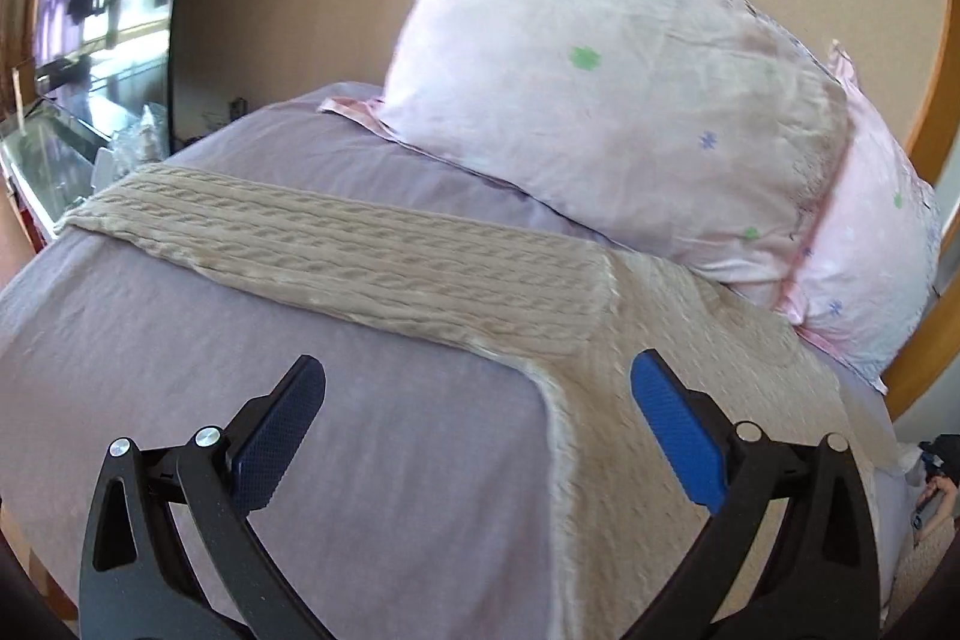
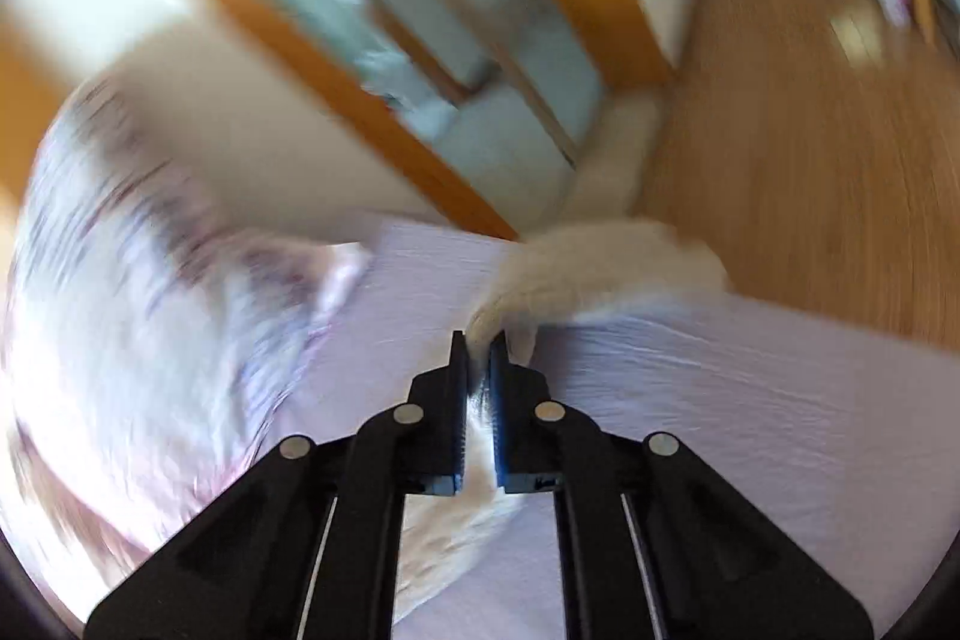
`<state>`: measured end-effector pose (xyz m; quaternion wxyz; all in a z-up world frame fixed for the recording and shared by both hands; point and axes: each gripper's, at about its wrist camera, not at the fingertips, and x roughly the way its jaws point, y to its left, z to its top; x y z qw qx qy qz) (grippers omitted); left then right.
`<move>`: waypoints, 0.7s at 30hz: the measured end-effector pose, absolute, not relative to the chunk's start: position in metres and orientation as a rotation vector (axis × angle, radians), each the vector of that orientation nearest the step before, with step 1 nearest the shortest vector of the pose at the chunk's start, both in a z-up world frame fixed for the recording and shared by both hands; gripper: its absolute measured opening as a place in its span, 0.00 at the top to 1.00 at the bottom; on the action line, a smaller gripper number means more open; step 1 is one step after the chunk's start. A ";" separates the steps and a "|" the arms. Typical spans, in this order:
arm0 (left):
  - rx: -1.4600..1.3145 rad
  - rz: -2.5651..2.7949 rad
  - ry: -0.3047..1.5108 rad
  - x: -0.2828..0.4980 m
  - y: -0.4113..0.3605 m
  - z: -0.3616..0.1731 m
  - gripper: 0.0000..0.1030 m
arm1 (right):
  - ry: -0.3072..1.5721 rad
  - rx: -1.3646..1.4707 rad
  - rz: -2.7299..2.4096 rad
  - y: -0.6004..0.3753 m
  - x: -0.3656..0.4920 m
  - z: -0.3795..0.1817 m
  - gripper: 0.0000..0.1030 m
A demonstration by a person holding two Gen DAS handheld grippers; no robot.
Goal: Fold small clothes
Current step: 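Grasp a sweater sleeve with the right gripper and fold it across the body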
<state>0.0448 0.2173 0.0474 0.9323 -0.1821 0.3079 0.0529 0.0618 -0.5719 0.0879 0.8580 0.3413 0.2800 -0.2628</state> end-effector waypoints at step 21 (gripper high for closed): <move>-1.058 0.329 0.605 0.069 0.406 -0.003 0.40 | 0.856 0.303 0.456 -0.198 0.133 0.087 0.35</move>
